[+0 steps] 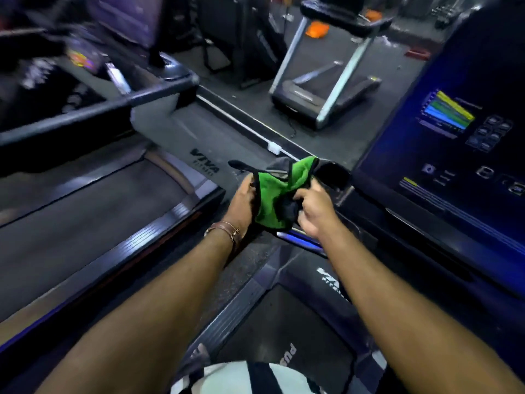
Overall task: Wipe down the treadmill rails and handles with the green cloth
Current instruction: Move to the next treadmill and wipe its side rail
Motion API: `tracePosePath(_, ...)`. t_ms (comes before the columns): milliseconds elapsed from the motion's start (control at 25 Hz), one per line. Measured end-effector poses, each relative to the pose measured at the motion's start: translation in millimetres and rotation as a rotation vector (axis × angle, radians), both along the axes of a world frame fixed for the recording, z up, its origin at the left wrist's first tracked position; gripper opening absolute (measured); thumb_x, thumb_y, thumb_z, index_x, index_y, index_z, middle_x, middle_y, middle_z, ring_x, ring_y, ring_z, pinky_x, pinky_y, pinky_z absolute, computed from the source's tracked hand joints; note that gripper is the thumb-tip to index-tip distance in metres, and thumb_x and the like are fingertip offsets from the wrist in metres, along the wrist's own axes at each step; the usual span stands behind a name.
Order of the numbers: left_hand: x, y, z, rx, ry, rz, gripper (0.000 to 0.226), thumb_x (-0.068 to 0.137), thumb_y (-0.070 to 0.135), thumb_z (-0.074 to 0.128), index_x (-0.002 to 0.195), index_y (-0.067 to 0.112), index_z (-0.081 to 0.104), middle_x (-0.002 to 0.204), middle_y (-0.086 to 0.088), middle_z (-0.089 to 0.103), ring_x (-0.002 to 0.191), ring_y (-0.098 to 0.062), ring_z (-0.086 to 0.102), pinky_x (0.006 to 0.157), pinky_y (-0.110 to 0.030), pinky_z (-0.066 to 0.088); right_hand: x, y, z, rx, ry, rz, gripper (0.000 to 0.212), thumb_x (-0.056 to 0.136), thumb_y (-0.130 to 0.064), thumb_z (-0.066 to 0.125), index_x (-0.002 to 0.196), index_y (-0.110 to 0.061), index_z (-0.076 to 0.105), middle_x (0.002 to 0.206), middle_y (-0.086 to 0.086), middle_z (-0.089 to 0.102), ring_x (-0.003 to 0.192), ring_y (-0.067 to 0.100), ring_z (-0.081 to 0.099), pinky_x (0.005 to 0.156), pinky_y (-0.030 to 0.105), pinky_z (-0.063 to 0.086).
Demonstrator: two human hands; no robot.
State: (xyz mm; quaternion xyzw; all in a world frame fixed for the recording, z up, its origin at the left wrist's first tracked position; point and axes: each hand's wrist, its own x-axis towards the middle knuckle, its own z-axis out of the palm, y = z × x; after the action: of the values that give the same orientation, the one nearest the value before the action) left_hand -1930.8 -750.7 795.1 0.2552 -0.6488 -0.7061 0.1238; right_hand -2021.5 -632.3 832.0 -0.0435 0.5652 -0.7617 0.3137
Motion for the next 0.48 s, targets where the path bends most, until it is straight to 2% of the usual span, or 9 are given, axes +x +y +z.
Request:
tracePosePath(80,27.8,2.5,3.3,0.086,0.13,0.01,0.059,0.083,0.039,0.065,0.135,0.018,0.048,0.13,-0.001,0.058,0.121,-0.02,0.053,0.106,-0.045,0.041,17.8,-1.0,3.5,-0.072,-0.068,0.102,0.054,0.074,0.018,0.037,0.109,-0.016,0.059,0.089,0.012,0.07,0.079,0.028,0.067,0.082,0.046,0.057)
tracePosePath(120,47.5,7.3,7.9,0.02,0.189,0.061,0.061,0.077,0.03,0.075,0.133,0.023,0.05,0.129,0.005,0.06,0.122,-0.015,0.054,0.103,-0.038,0.043,28.5,-1.1,7.1,-0.137,-0.141,0.18,0.043,0.075,0.011,0.041,0.105,-0.013,0.06,0.085,0.011,0.07,0.076,0.026,0.068,0.079,0.044,0.059)
tracePosePath(200,84.6,16.9,12.4,-0.109,0.174,0.187,0.083,0.064,0.021,0.086,0.137,0.025,0.046,0.135,0.011,0.055,0.126,-0.008,0.05,0.103,-0.031,0.043,54.1,-3.6,16.3,-0.22,-0.227,0.332,0.022,0.085,-0.003,0.048,0.102,-0.007,0.06,0.083,0.01,0.071,0.074,0.023,0.069,0.076,0.036,0.058)
tracePosePath(280,125.9,23.4,18.9,-0.145,0.168,0.292,0.096,0.06,0.015,0.087,0.143,0.019,0.04,0.141,0.008,0.05,0.13,-0.008,0.046,0.107,-0.033,0.041,85.0,-14.0,16.6,-0.189,-0.129,0.423,0.027,0.091,-0.006,0.055,0.118,0.0,0.059,0.099,0.016,0.071,0.082,0.025,0.07,0.08,0.038,0.058)
tracePosePath(360,167.9,28.8,25.8,-0.181,0.196,0.395,0.097,0.061,0.014,0.084,0.145,0.016,0.037,0.144,0.006,0.047,0.131,-0.007,0.044,0.109,-0.032,0.039,120.0,-27.4,15.7,-0.143,-0.025,0.467,0.033,0.092,-0.004,0.058,0.124,-0.001,0.056,0.106,0.018,0.07,0.085,0.026,0.071,0.076,0.037,0.059)
tracePosePath(480,234.3,31.0,38.0,-0.151,0.195,0.509,0.091,0.067,0.034,0.081,0.145,0.021,0.036,0.145,0.007,0.045,0.132,-0.007,0.043,0.11,-0.036,0.037,180.1,-44.7,20.9,-0.16,-0.065,0.608,0.034,0.093,-0.016,0.06,0.125,-0.005,0.058,0.112,0.019,0.07,0.096,0.031,0.07,0.077,0.039,0.058)
